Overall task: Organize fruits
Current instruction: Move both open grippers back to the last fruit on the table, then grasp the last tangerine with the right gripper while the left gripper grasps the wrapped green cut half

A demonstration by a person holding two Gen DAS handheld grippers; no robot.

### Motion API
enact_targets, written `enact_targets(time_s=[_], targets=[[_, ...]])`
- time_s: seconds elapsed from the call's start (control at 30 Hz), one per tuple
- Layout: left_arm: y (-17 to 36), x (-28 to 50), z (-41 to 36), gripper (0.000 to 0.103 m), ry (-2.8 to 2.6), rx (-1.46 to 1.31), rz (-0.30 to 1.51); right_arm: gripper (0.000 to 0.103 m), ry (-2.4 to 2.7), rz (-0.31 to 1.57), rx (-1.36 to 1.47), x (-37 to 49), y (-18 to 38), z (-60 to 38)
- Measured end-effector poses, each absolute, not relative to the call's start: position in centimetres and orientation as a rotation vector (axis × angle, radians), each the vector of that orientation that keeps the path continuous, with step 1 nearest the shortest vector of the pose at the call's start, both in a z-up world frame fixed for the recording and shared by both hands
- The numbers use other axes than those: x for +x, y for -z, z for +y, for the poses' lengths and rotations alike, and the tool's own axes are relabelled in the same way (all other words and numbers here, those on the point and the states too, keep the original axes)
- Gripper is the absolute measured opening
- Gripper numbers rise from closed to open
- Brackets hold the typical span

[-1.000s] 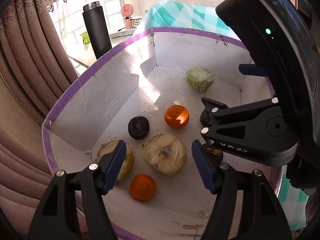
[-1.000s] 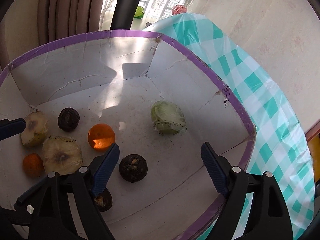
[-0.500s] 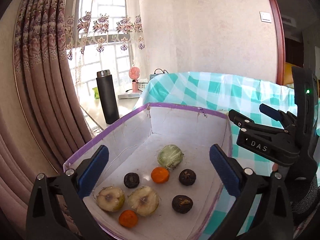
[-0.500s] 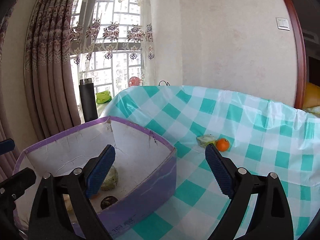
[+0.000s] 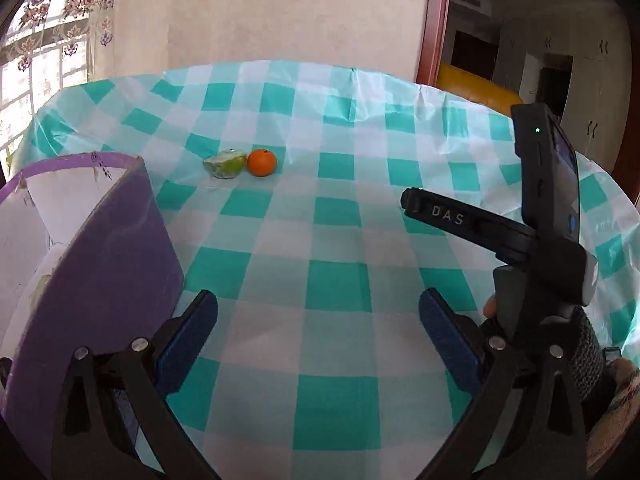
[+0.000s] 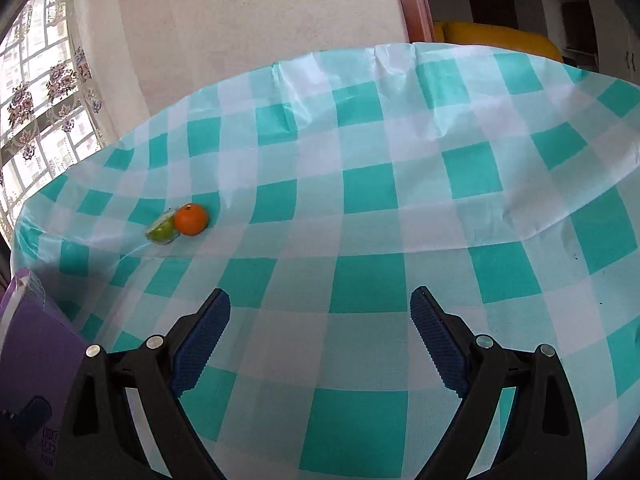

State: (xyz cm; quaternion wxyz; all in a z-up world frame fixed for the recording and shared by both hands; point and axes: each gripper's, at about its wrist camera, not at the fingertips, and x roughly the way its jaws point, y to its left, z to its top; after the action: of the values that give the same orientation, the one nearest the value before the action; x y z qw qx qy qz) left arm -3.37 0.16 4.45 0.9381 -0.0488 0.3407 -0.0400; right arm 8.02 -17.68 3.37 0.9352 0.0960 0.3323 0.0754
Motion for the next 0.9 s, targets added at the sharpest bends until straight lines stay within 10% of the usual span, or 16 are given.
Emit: enact_targets(time_s=[0.9], targets=[[-2.4,-2.8,3.9,0.101,0.166,-0.291,0.668,0.072,-0.522,0.875,-0.271,25.0,-0.9,2.1]])
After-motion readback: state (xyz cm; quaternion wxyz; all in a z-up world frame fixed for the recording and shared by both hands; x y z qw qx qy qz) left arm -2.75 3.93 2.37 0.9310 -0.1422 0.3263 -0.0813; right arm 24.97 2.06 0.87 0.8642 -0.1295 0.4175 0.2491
